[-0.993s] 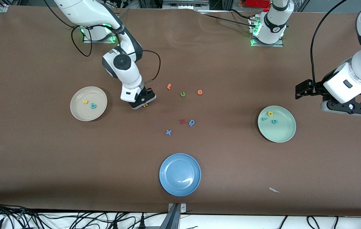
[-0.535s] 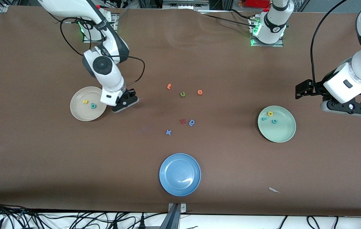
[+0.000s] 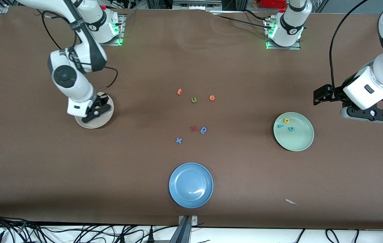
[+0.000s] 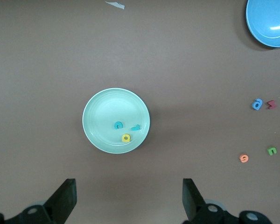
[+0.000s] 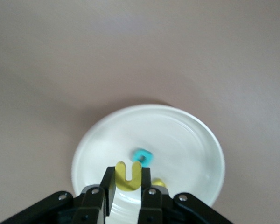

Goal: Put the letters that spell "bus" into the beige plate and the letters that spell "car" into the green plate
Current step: 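Carry the yellow u onto the cream plate and open the right gripper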

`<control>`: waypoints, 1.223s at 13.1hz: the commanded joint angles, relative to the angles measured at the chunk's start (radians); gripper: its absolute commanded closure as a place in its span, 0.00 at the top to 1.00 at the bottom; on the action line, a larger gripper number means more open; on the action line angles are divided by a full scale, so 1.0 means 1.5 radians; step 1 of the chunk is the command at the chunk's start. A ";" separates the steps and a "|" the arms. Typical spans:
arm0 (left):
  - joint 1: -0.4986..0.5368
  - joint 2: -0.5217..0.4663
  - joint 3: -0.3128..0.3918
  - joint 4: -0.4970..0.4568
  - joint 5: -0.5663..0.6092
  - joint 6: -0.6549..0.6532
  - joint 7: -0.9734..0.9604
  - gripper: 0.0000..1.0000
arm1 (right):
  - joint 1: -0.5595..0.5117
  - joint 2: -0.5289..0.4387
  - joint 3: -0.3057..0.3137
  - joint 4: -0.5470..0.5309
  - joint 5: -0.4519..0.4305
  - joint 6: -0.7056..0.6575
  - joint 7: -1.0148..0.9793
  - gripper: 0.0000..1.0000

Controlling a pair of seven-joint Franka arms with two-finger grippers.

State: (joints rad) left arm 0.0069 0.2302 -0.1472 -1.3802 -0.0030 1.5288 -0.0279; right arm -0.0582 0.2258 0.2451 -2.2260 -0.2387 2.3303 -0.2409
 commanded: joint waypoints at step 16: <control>0.001 -0.008 0.001 0.002 -0.006 -0.007 0.015 1.00 | 0.096 -0.033 -0.146 0.286 0.152 -0.289 0.101 1.00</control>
State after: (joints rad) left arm 0.0068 0.2302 -0.1472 -1.3803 -0.0030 1.5288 -0.0279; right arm -0.0077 0.1719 0.1215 -1.8837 -0.0314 1.9986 -0.1130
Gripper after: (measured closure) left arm 0.000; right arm 0.000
